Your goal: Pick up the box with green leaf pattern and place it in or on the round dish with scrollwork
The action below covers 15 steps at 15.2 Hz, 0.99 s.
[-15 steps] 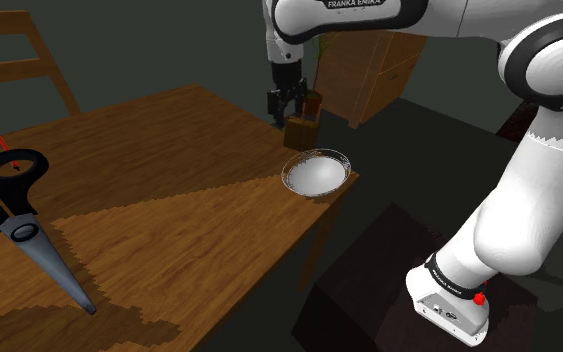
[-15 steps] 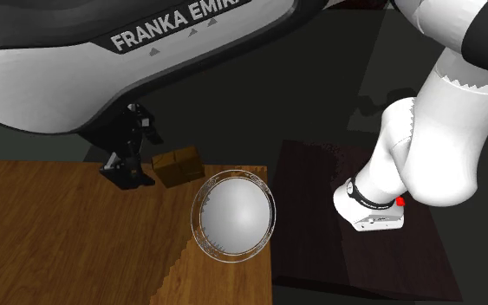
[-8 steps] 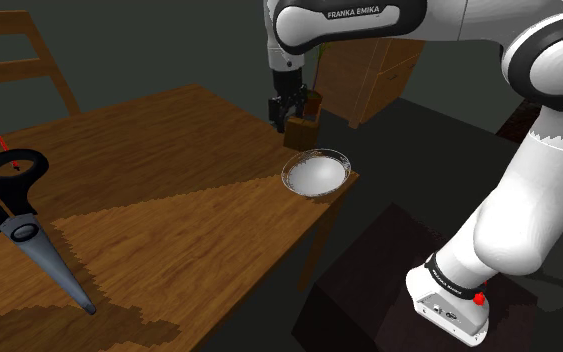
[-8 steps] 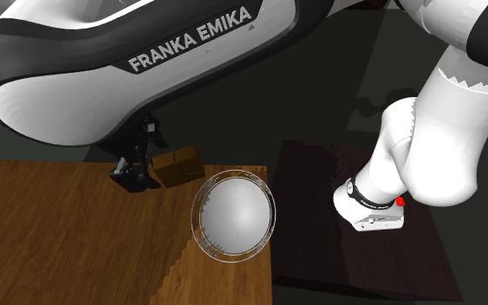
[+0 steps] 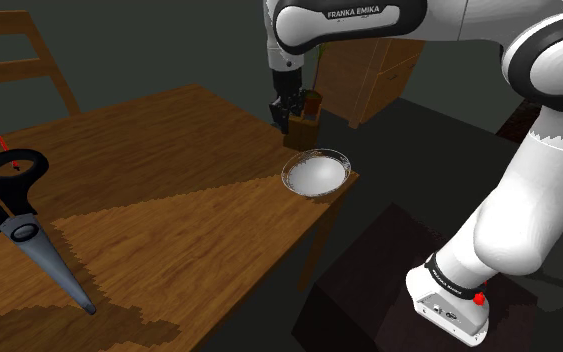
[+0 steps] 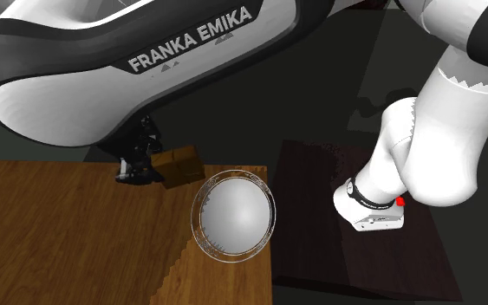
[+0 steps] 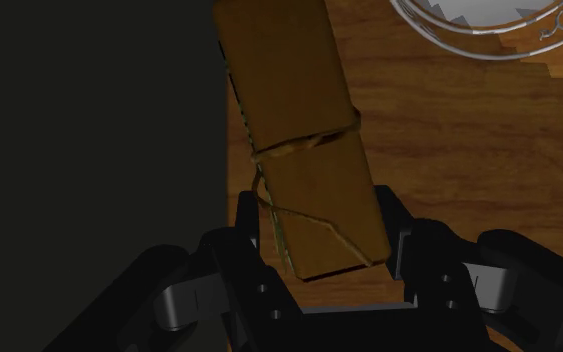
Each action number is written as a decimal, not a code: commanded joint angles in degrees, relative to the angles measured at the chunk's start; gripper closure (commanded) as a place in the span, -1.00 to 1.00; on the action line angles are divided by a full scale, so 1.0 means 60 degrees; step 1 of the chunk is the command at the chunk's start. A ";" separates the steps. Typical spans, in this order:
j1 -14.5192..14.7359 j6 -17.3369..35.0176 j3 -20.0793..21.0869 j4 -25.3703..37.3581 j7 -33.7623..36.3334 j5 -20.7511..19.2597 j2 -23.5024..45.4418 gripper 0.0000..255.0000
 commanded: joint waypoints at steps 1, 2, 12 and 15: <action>-0.0006 -0.0004 -0.0009 0.0002 0.0001 -0.0009 0.0012 1.00; -0.0007 -0.0004 -0.0009 0.0005 0.0000 -0.0010 0.0015 1.00; 0.0007 -0.0889 0.0001 0.0849 -0.0031 0.0002 -0.0027 1.00; 0.0018 -0.1282 0.0006 0.1266 -0.0040 -0.0001 -0.0004 1.00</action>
